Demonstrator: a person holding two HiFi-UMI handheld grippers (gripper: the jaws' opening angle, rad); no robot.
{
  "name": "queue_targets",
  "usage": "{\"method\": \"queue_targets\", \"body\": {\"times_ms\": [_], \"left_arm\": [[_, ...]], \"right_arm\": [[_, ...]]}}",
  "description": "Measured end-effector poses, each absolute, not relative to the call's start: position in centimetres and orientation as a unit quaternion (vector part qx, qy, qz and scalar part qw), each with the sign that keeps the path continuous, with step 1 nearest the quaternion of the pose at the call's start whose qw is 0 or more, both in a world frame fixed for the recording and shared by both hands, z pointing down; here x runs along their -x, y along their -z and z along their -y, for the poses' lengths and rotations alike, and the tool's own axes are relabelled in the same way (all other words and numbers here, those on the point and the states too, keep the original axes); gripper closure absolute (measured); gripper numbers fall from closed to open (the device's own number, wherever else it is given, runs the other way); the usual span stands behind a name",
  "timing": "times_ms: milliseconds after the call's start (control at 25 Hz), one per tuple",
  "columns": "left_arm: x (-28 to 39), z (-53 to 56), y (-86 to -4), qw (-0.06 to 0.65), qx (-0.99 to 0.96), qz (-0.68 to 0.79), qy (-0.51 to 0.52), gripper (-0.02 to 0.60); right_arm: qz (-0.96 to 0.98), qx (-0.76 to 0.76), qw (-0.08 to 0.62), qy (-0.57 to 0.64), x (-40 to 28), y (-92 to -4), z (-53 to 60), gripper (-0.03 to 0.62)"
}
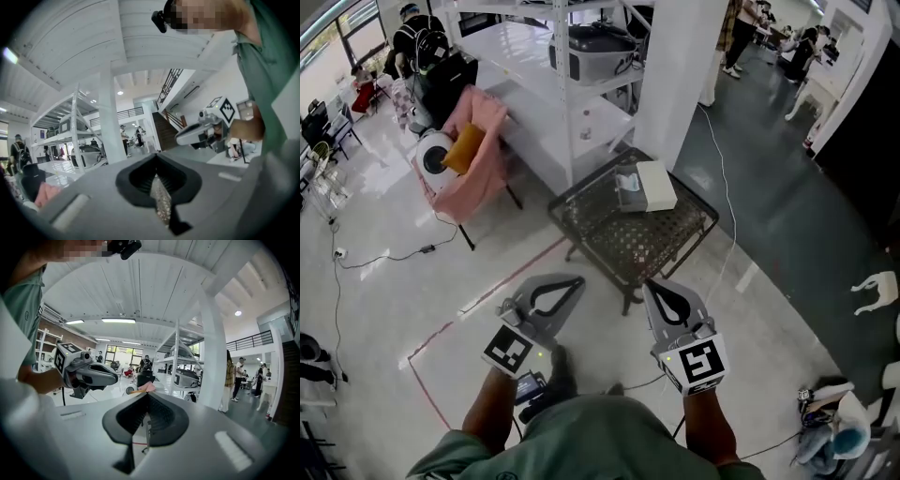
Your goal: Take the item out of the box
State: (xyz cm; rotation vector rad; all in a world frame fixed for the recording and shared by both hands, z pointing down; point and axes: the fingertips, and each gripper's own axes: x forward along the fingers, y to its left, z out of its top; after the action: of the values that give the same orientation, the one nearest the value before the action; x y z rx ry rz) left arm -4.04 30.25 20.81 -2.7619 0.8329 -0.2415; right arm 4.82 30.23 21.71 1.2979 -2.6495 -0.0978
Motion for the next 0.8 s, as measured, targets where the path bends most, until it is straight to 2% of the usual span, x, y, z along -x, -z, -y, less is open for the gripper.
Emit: {"method": "queue_targets", "body": {"times_ms": [360,800], "left_arm": [[5.8,-20.6,-20.5,0.126,0.967,-0.211,0.066,0.58],[8.4,-13.9,-19.8,0.137,0.978,-0.149,0.047,0.58]], "right_arm": [[0.862,-0.495,0.109,0.019,-1.7,-21.8,-22.3,0.588],[0.83,-0.544,0.122,0.027,1.4,-20.8,-16.2,0.588]]}}
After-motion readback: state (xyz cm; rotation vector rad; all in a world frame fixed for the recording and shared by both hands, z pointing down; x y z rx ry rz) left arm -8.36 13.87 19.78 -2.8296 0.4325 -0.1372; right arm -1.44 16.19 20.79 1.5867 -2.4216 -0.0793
